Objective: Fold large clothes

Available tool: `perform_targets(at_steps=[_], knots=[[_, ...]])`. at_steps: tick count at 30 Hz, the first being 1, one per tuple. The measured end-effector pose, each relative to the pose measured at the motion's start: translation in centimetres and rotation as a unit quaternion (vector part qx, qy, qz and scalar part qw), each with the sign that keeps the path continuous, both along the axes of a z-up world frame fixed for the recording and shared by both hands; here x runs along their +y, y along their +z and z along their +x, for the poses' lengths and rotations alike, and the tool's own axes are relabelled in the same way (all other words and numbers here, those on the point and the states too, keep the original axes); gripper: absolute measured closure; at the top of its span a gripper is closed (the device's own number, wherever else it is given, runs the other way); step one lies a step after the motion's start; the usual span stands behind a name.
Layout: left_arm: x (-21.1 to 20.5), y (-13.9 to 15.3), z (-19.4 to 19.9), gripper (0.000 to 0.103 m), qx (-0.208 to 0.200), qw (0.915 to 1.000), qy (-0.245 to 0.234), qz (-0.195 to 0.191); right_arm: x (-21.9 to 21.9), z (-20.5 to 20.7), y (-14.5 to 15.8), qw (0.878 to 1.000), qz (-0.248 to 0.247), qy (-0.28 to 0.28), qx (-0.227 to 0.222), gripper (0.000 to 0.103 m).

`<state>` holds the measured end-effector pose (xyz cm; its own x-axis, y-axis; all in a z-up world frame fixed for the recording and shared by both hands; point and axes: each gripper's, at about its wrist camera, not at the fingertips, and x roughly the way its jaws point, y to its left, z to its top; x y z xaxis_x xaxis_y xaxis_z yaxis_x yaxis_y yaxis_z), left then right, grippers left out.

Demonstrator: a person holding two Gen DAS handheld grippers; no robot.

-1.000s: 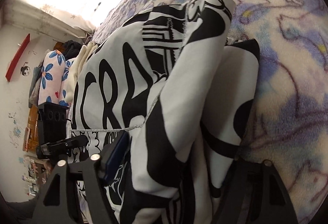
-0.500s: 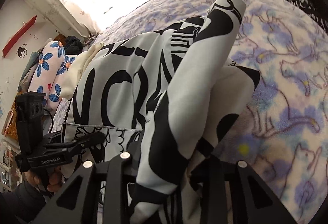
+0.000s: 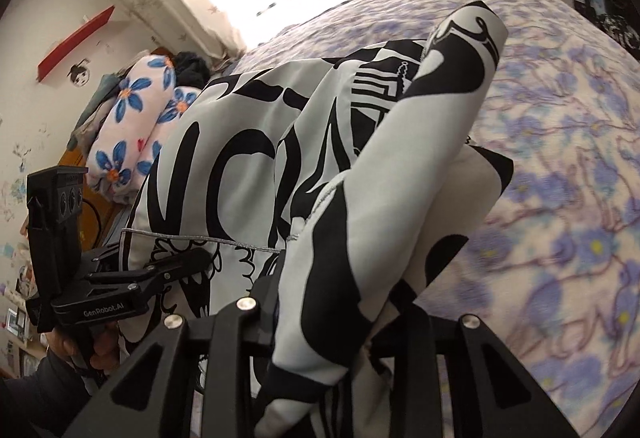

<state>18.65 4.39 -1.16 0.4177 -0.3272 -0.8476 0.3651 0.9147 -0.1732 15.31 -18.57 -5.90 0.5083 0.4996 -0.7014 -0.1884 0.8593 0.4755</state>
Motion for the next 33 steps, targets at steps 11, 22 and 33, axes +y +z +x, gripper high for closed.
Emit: perform_targets(at_steps=[11,22,33], knots=[[15.7,-0.6,-2.9,0.048,0.018,0.9969,0.075,0.014,14.4,0.2,-0.4,0.996,-0.003,0.086,0.022,0.075],[23.7,0.8,1.8,0.048,-0.006,0.9943,0.101,0.032,23.0,4.6,1.1,0.994,0.003,0.110,0.009,0.075],[28.3,4.2,16.7,0.048,-0.059,0.9927,0.092,0.052,28.2,18.8,3.7,0.995,0.021,0.092,-0.031,0.075]])
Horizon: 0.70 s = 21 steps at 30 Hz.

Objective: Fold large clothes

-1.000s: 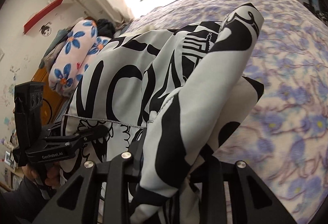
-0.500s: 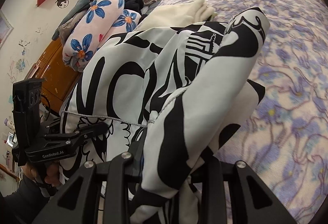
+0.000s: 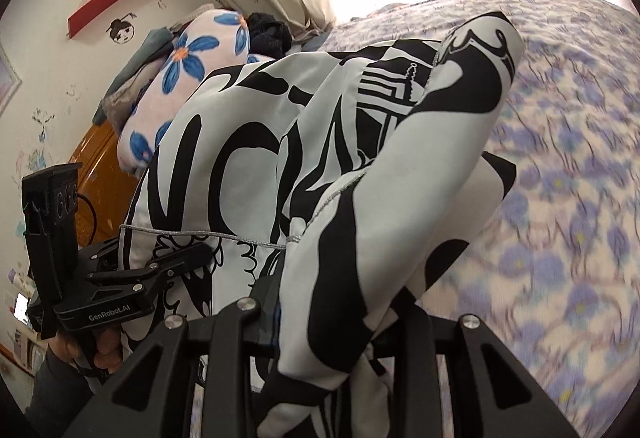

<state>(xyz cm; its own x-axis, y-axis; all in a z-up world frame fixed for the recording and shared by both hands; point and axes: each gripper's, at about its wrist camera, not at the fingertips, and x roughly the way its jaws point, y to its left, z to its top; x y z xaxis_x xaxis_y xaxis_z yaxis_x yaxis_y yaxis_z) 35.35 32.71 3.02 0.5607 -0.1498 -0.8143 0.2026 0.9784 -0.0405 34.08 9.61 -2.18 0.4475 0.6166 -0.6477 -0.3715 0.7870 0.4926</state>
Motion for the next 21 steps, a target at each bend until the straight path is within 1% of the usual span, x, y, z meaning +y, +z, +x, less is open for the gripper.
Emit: perform_targets(at_steps=[6,9,12,13,15,16,17,18,19,21], knots=[[2.8,1.2,10.5,0.048,-0.033,0.9991,-0.016,0.023,2.0,8.4,0.6,0.999,0.016,-0.025,-0.023,0.075],[3.8,1.0,15.5,0.047,-0.036,0.9987,-0.021,0.029,2.6,12.3,0.1,0.998,0.026,-0.043,-0.027,0.075],[4.5,-0.2,19.8,0.047,-0.031,0.9987,-0.026,0.032,2.8,15.9,-1.3,0.998,0.035,-0.053,-0.021,0.074],[4.8,-1.0,21.6,0.047,-0.026,0.9989,-0.025,0.031,2.8,16.9,-2.0,0.998,0.038,-0.054,-0.017,0.074],[5.2,-2.7,23.6,0.045,-0.012,0.9992,-0.022,0.032,2.8,18.9,-3.9,0.998,0.031,-0.055,-0.004,0.074],[5.6,-4.0,24.9,0.042,0.001,0.9995,-0.016,0.028,2.7,19.7,-5.1,0.998,0.023,-0.059,0.003,0.073],[5.9,-5.0,25.7,0.038,0.010,0.9996,-0.008,0.027,2.6,20.4,-6.6,0.998,0.010,-0.066,0.016,0.070],[6.1,-6.1,26.4,0.030,0.011,0.9995,-0.002,0.029,2.3,20.7,-7.4,0.997,0.009,-0.071,0.019,0.066],[6.5,-6.9,26.9,0.024,0.010,0.9996,0.000,0.027,2.0,20.7,-8.0,0.997,0.015,-0.073,0.015,0.062],[7.5,-7.4,27.4,0.017,0.004,0.9998,0.000,0.018,1.8,20.5,-8.0,0.998,0.021,-0.066,0.010,0.062]])
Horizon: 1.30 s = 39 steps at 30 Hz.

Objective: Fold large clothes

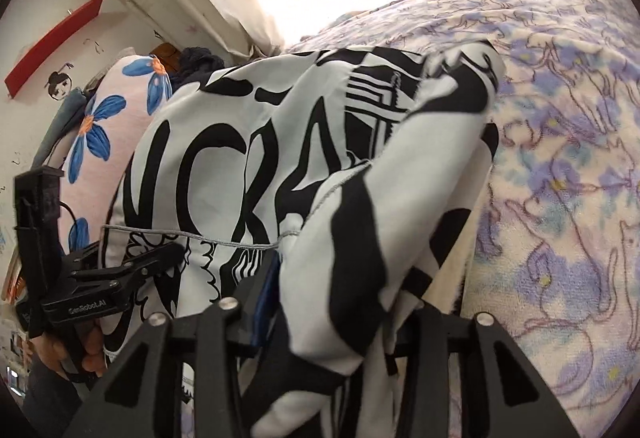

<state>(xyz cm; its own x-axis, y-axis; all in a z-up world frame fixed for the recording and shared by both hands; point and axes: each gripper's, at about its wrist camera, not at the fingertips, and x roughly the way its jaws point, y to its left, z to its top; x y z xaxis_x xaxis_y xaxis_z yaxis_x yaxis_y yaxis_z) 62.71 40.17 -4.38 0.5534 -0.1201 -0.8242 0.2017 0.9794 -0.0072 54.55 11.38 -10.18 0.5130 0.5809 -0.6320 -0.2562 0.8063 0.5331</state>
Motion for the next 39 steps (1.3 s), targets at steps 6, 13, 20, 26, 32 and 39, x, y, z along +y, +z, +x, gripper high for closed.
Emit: perform_targets(at_steps=[6,13,20,26,32,39], knots=[[1.0,1.7,-3.6,0.016,-0.023,0.9996,0.013,0.006,0.6,-0.9,2.6,0.997,-0.068,0.029,0.021,0.057],[3.2,7.0,-10.2,0.048,-0.129,0.9892,0.055,0.041,-1.4,-5.7,6.5,0.991,-0.128,-0.003,-0.038,0.056],[2.4,6.4,-13.2,0.087,-0.118,0.9914,0.037,0.041,1.3,-9.8,8.3,0.981,-0.144,0.015,-0.127,0.077],[2.3,2.3,-11.9,0.090,-0.084,0.9902,0.056,0.096,1.8,-7.6,4.0,0.978,-0.197,-0.016,-0.071,0.098],[3.1,0.3,-10.4,0.092,-0.056,0.9905,0.083,0.094,0.5,-6.9,2.4,0.980,-0.188,-0.020,-0.055,0.100],[1.7,0.8,-10.7,0.095,-0.059,0.9862,0.091,0.125,0.8,-8.1,3.8,0.979,-0.192,-0.031,-0.062,0.099]])
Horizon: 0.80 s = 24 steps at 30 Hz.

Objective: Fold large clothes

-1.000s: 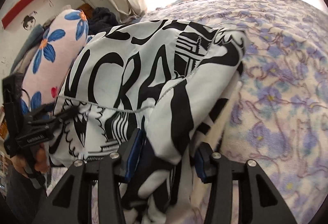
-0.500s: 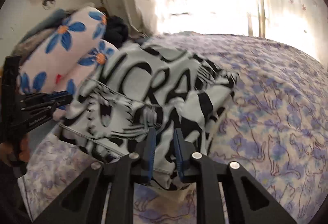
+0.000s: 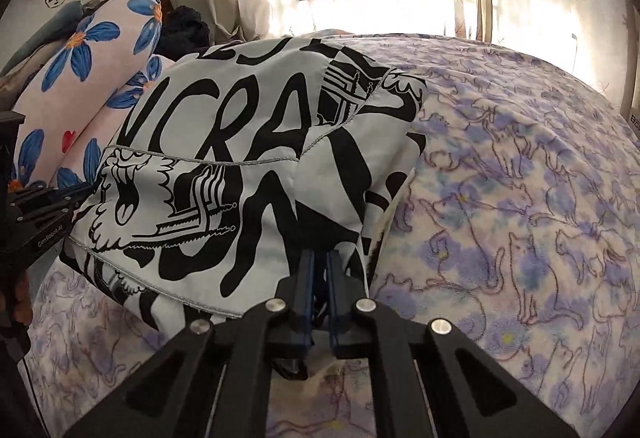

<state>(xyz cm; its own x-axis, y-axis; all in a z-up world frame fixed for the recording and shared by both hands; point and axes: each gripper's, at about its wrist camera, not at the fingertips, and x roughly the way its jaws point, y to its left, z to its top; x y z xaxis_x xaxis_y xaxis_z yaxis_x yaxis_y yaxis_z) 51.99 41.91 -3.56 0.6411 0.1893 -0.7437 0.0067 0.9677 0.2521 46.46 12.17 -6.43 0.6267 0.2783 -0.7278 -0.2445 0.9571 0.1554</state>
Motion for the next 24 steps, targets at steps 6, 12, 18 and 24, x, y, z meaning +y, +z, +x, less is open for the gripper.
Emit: perform_targets(at_steps=[6,12,18,24], knots=[[0.0,3.1,-3.8,0.080,0.018,0.9991,0.004,-0.039,-2.2,-4.5,4.1,1.000,0.017,0.007,-0.005,0.096],[-2.3,9.0,-10.3,0.048,-0.017,0.9990,0.000,-0.041,-4.1,-10.8,10.3,0.999,-0.012,0.023,-0.022,0.095],[-6.1,14.6,-17.0,0.039,-0.057,0.9969,-0.024,-0.048,-7.0,-17.4,15.4,0.999,-0.024,0.022,-0.040,0.095],[-10.9,17.0,-23.9,0.031,-0.071,0.9944,-0.045,-0.063,-10.0,-24.1,18.7,0.997,-0.026,0.027,-0.069,0.095]])
